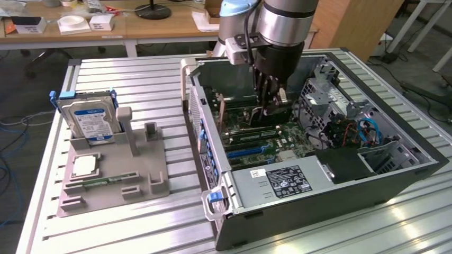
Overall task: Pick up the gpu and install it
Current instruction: 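Insert the gpu into the slot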
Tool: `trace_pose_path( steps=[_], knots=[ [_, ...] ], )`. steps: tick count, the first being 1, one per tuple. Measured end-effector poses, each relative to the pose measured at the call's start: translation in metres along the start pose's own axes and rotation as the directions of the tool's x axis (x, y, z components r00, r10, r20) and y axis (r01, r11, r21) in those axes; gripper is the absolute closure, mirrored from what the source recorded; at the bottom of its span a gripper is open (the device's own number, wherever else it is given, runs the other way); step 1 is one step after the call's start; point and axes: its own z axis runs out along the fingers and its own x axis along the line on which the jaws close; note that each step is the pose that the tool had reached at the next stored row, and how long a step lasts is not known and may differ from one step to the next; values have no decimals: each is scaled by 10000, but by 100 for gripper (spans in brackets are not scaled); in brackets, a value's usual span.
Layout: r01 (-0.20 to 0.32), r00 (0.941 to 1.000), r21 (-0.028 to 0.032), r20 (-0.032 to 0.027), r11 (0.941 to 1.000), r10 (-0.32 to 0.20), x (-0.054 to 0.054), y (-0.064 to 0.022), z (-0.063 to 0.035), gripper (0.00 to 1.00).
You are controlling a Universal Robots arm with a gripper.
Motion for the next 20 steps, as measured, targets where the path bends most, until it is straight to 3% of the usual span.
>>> trace_pose_path(
  steps=[20],
  knots=[
    [1,10000,-1,-1,10000,-1,25,3,59,74]
  ],
)
